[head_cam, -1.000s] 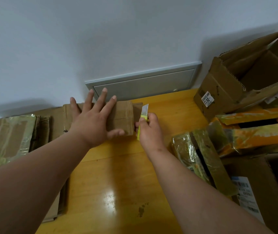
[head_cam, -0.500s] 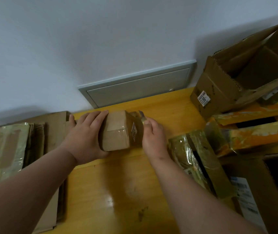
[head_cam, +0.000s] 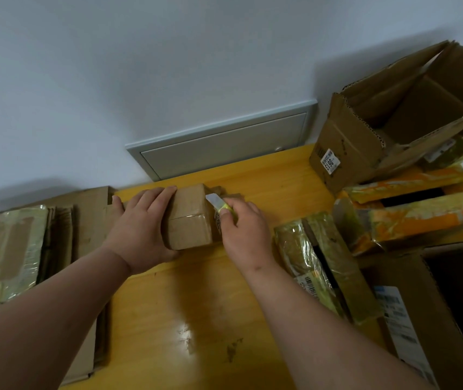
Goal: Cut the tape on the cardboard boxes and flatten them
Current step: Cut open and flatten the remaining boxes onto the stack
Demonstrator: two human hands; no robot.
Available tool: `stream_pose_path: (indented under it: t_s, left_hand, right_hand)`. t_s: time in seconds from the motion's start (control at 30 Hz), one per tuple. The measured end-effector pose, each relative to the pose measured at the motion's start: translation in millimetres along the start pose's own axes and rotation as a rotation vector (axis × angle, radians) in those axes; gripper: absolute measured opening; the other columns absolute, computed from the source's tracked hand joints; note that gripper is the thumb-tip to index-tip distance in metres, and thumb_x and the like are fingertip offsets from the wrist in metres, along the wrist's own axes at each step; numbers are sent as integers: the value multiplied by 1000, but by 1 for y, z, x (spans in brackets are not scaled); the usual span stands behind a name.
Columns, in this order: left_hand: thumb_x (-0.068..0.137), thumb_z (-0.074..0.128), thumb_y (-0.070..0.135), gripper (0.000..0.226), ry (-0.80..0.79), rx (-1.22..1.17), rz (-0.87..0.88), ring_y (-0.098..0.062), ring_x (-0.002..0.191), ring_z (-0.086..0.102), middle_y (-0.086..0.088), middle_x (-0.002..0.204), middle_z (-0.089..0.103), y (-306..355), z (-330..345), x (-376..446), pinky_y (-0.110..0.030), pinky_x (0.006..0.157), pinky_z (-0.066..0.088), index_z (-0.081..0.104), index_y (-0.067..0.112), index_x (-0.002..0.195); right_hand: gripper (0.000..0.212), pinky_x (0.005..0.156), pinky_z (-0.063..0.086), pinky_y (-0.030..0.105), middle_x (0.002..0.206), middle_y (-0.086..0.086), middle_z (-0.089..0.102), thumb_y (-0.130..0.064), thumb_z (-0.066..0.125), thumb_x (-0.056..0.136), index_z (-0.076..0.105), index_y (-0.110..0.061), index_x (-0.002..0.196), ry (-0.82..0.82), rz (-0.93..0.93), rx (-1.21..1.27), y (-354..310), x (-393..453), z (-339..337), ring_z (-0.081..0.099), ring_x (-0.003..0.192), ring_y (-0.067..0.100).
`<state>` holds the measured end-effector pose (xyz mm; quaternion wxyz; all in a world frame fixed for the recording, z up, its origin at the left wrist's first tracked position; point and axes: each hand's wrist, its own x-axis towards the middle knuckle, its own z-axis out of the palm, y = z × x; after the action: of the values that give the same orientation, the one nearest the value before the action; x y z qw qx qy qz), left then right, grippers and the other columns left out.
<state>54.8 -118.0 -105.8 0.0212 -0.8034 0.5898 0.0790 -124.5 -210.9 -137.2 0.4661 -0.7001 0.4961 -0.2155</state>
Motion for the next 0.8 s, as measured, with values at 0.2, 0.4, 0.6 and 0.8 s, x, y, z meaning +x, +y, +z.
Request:
stream_pose_path:
  t_s: [0.2,0.4,0.6,0.8]
  left_hand:
    - [55,81,64,124,-19,17,0,-27,140,30,-2,151,35,3,2,-1,-70,114,10,16,29,154]
    - [55,77,68,125,-60,41,-15,-25,142,26,2,153,31,5,7,-1,-70,113,10,11,32,155]
    - [57,74,70,123,-92,30,-62,-22,143,23,5,155,28,3,5,3,-68,113,12,9,34,155]
    - [57,72,72,124,-108,62,-70,-22,144,21,6,156,25,7,8,4,-68,114,10,6,34,155]
  right_hand:
    - [32,95,44,40,117,0,61,-29,48,100,61,-26,130,21,-4,-75,-3,0,-4,51,111,23]
    - [33,101,36,37,125,-3,61,-30,49,100,60,-32,132,39,-10,-188,-5,0,-4,47,118,21]
    - [35,94,30,36,118,-6,64,-32,49,98,61,-37,130,-62,-39,-292,6,-16,-3,47,114,18]
    - [28,94,42,36,113,-5,66,-31,50,97,64,-32,122,-107,7,-242,20,-21,-5,53,108,19]
